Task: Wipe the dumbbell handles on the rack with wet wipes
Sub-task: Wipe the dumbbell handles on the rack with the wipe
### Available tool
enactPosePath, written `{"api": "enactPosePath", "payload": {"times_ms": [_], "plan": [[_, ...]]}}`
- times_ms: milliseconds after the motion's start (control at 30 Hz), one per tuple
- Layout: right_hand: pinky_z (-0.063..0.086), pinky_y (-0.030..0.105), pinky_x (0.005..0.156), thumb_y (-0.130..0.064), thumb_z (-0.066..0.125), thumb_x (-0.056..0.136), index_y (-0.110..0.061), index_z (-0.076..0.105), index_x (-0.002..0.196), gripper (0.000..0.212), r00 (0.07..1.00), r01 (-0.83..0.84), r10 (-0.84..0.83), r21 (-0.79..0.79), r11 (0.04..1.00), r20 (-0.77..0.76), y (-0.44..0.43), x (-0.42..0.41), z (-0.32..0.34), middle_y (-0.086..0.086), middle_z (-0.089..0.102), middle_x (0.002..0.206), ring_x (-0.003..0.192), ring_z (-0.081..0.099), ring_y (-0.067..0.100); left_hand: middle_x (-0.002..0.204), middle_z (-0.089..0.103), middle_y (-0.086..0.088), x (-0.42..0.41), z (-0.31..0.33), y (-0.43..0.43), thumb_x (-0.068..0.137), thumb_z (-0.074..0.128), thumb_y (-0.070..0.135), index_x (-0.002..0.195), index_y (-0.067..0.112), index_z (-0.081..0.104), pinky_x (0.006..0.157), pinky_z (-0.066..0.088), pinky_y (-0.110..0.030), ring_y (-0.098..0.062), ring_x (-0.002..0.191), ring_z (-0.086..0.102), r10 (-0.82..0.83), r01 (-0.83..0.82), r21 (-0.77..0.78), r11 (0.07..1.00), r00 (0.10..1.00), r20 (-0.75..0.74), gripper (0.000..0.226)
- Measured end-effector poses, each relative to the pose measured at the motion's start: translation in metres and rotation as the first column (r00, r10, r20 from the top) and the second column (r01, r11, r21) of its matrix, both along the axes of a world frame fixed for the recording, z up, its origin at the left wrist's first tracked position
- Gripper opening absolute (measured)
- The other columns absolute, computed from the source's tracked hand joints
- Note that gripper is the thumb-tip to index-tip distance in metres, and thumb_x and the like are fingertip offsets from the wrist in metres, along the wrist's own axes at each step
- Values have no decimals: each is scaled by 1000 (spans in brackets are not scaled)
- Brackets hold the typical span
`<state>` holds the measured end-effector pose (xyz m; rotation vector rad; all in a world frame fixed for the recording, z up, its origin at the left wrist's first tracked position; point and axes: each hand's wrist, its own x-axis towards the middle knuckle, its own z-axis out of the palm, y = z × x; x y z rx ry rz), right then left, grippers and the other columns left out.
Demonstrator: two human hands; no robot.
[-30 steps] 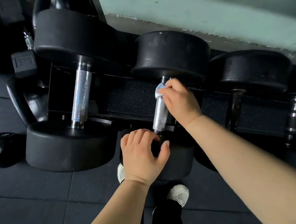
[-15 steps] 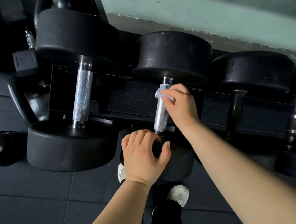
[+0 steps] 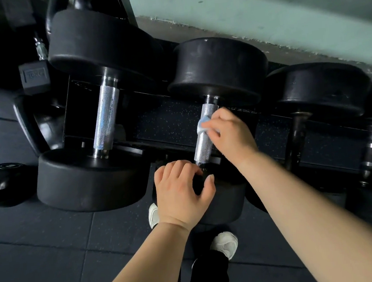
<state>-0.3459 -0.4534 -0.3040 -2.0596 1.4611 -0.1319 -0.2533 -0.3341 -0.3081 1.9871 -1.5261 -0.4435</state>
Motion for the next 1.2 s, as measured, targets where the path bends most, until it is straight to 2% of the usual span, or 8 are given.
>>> {"api": "enactPosePath", "payload": {"times_ms": [100, 233, 367, 567, 667, 767, 1000, 1200], "plan": [[44, 35, 80, -6, 58, 81, -13, 71, 85, 15, 999, -31, 15, 356, 934, 48, 24, -7, 3, 7, 56, 90, 82, 52, 21, 69, 61, 1, 1, 2, 0, 76, 46, 33, 67, 13, 60, 73, 27, -25, -11, 72, 41, -7, 7, 5, 1000, 1000, 2, 26], [38, 4, 64, 5, 50, 83, -7, 71, 93, 26, 991, 74, -112, 403, 912, 71, 23, -17, 18, -10, 55, 81, 77, 51, 6, 93, 66, -2, 3, 10, -2, 82, 43, 31, 96, 15, 58, 79, 26, -22, -8, 86, 46, -37, 45, 81, 996, 994, -100, 26], [43, 11, 61, -5, 61, 82, -29, 57, 72, 27, 933, 171, -292, 455, 874, 211, 30, -12, 38, -15, 57, 71, 66, 53, 0, 131, 51, -8, 11, 21, -11, 79, 56, 20, 130, 9, 46, 96, 30, -27, -17, 118, 49, -21, 75, 155, 985, 945, -326, 53], [40, 6, 74, -1, 57, 83, -22, 57, 87, 21, 856, 244, -404, 436, 866, 323, 47, -1, 37, -14, 58, 84, 80, 55, 2, 82, 66, -12, 34, 30, -34, 74, 68, 15, 83, 3, 68, 69, 33, -20, -29, 81, 60, 1, 55, 198, 979, 961, -275, 15], [36, 10, 79, -1, 47, 85, -11, 61, 105, 26, 864, 419, -462, 223, 880, 199, 60, -6, 24, -3, 61, 104, 97, 55, 11, 76, 57, -6, 43, 27, -47, 81, 65, 17, 84, 3, 64, 59, 25, -24, -21, 75, 49, 225, -118, 339, 933, 927, -298, 15], [33, 16, 69, -20, 37, 79, -5, 67, 92, 37, 763, 623, -620, 44, 781, 185, 77, 0, 13, 9, 67, 98, 92, 60, 25, 81, 53, -3, 43, 14, -70, 84, 62, 19, 92, 3, 61, 57, 23, -22, -18, 78, 46, 309, -155, 430, 889, 897, -316, 18], [27, 13, 63, -39, 24, 68, -5, 67, 89, 59, 734, 661, -630, -50, 749, 253, 79, 1, 4, 7, 68, 91, 84, 59, 19, 61, 47, 9, 34, -20, -123, 83, 61, 14, 62, 20, 47, 42, 31, -3, -6, 56, 44, 446, -145, 542, 828, 756, -479, 26], [26, 16, 57, -32, 27, 69, -5, 66, 74, 48, 740, 654, -617, -74, 753, 266, 79, 2, 1, 7, 67, 75, 76, 49, 12, 58, 56, 5, 26, -17, -138, 79, 67, 8, 69, 17, 60, 53, 44, -17, -3, 50, 50, 438, -46, 492, 869, 535, -723, 16]]}}
